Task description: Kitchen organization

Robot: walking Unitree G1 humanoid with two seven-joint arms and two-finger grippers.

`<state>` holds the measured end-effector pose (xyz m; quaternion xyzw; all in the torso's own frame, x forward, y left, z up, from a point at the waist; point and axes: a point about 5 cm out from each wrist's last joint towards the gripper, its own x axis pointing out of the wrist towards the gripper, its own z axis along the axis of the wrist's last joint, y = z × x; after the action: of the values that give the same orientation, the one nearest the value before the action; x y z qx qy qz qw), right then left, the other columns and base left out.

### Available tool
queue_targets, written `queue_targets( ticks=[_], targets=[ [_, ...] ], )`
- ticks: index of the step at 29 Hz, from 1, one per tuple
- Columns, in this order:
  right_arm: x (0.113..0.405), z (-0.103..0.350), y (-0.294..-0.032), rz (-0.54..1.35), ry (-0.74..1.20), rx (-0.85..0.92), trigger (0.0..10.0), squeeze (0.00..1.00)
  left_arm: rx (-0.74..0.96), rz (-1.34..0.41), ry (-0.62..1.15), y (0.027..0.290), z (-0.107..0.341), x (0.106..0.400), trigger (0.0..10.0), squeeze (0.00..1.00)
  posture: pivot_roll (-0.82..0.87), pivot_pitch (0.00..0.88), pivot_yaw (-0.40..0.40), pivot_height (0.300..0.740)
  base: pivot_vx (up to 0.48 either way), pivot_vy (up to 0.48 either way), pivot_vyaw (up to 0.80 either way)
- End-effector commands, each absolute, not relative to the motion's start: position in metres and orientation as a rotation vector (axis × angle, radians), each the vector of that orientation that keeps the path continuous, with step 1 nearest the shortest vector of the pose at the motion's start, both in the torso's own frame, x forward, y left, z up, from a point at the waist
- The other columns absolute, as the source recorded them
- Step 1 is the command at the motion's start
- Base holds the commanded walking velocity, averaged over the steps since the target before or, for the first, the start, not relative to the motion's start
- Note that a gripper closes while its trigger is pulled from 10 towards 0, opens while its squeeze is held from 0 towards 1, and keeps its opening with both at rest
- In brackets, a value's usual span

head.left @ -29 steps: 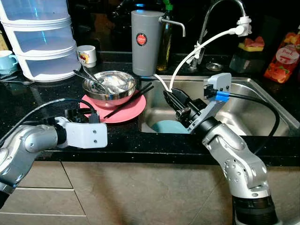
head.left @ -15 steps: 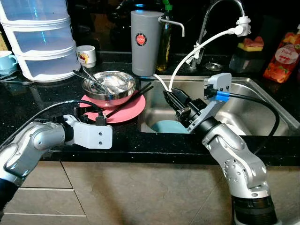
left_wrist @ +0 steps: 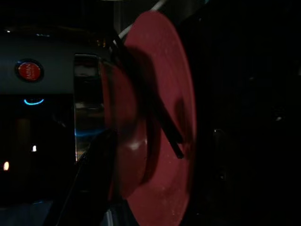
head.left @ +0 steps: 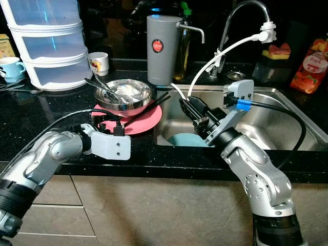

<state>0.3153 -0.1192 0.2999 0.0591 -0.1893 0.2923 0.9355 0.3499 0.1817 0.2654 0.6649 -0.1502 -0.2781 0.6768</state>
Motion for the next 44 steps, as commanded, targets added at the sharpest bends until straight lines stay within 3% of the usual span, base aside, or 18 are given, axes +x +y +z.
queue_targets(
  ticks=[1, 2, 4, 16, 17, 18, 19, 44],
  targets=[
    [0.315, 0.302, -0.120, 0.586, -0.398, 0.113, 10.0, 0.00, 1.540, -0.700, -0.165, 0.189, 0.225, 0.355, 1.4, 0.00, 0.13, 0.182, -0.044, 0.740, 0.000, 0.000, 0.00],
    [0.315, 0.302, -0.120, 0.586, -0.398, 0.113, 10.0, 0.00, 1.544, -0.694, -0.164, 0.189, 0.225, 0.356, 1.4, 0.00, 0.13, 0.182, -0.044, 0.740, 0.000, 0.000, 0.00],
    [0.315, 0.302, -0.120, 0.585, -0.398, 0.113, 10.0, 0.00, 1.549, -0.684, -0.166, 0.190, 0.224, 0.358, 0.0, 0.00, 0.13, 0.182, -0.044, 0.740, 0.000, 0.000, 0.00],
    [0.316, 0.302, -0.121, 0.584, -0.398, 0.113, 10.0, 0.00, 1.556, -0.716, -0.216, 0.188, 0.230, 0.353, 0.0, 0.00, 0.13, 0.184, -0.048, 0.740, 0.000, 0.000, 0.00],
    [0.316, 0.303, -0.121, 0.585, -0.399, 0.113, 10.0, 0.00, 1.561, -0.719, -0.223, 0.188, 0.232, 0.352, 4.5, 0.00, 0.13, 0.184, -0.048, 0.740, 0.000, 0.000, 0.00],
    [0.316, 0.303, -0.121, 0.586, -0.399, 0.113, 10.0, 0.00, 1.566, -0.720, -0.227, 0.188, 0.233, 0.351, 4.5, 0.00, 0.13, 0.183, -0.048, 0.740, 0.000, 0.000, 0.00],
    [0.316, 0.303, -0.121, 0.587, -0.400, 0.113, 10.0, 0.00, 1.579, -0.731, -0.224, 0.189, 0.235, 0.349, 10.0, 0.00, 0.13, 0.183, -0.048, 0.740, 0.000, 0.000, 0.00],
    [0.318, 0.302, -0.120, 0.598, -0.401, 0.116, 10.0, 0.00, 1.599, -0.845, -0.088, 0.204, 0.244, 0.297, 10.0, 0.00, 0.15, 0.171, -0.047, 0.740, 0.000, 0.000, 0.00]
  ],
)
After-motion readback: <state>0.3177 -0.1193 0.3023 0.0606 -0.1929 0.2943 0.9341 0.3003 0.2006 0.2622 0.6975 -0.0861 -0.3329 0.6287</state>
